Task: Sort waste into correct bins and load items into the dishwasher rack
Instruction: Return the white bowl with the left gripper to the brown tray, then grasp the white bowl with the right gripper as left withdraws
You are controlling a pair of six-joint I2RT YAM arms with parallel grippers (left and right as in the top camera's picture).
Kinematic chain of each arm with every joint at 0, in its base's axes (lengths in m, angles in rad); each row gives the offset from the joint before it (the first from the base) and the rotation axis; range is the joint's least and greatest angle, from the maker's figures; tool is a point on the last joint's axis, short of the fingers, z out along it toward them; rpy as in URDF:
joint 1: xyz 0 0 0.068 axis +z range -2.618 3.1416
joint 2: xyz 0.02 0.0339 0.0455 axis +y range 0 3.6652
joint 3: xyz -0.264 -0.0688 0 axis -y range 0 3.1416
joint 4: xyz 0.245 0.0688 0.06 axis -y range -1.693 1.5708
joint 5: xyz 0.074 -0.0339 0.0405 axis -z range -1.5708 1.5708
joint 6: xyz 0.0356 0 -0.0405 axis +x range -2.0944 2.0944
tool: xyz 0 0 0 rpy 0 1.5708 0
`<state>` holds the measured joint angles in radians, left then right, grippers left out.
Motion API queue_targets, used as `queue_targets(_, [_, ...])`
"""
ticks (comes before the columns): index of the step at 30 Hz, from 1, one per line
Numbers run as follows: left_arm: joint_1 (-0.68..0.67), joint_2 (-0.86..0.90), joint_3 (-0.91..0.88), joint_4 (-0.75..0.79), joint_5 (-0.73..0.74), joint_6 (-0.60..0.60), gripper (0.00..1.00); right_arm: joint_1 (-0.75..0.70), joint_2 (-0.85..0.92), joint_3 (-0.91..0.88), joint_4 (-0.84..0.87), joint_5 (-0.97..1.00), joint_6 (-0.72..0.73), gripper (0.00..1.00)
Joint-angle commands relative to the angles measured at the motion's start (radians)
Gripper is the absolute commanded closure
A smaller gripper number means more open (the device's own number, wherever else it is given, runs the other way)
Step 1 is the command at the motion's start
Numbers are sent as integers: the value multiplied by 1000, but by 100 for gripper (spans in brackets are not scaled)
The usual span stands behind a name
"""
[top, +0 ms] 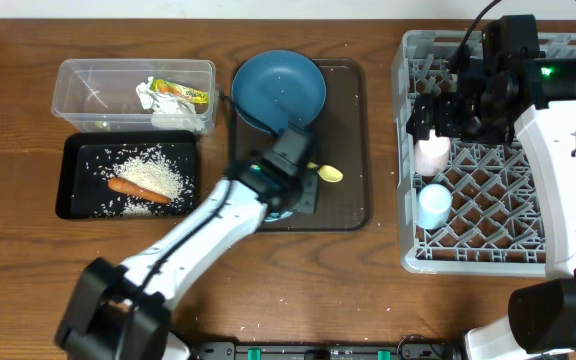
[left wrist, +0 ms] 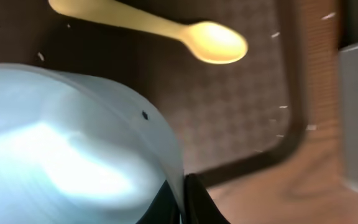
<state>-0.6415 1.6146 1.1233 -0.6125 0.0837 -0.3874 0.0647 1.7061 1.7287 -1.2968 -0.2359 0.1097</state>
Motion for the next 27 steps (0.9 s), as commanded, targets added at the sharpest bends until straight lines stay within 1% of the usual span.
queue_targets(1, [-32, 53, 4, 4, -148, 12, 92, 12, -16, 16, -5, -8, -14, 1])
queue_targets(4, [-40, 82, 5, 16, -148, 12, 92, 14, -16, 16, -4, -8, -14, 1])
queue_targets(7, [-40, 77, 5, 15, -148, 9, 87, 15, -16, 16, -3, -8, -14, 1])
queue_targets(8, [-38, 76, 5, 15, -148, 9, 83, 15, -16, 16, -2, -8, -14, 1])
queue_targets(9, [-39, 72, 5, 16, -148, 9, 75, 15, -16, 16, -1, -8, -14, 1])
queue_targets(10, [-38, 69, 5, 20, -148, 10, 69, 16, -16, 16, 0, -8, -14, 1])
queue_targets(11, [-35, 64, 7, 23, -148, 10, 67, 17, -16, 16, 0, -8, -14, 1])
queue_targets(12, [-34, 58, 10, 23, -148, 10, 61, 19, -16, 16, 0, -8, -13, 1])
queue_targets(16, [-5, 8, 31, 10, -148, 9, 51, 42, -16, 16, 9, -8, -13, 1])
queue_targets(18, [25, -38, 38, -1, -148, 8, 48, 59, -16, 16, 20, -23, -13, 1])
queue_targets(21, [97, -131, 40, -25, -148, -44, 44, 100, -16, 16, 50, -55, -9, 1])
queue_targets(24, [189, -225, 40, -55, -147, -90, 44, 158, -16, 10, 100, -57, 29, 3])
queue_targets(27, [288, -313, 39, -82, -148, -97, 44, 226, -14, -14, 168, -56, 59, 5])
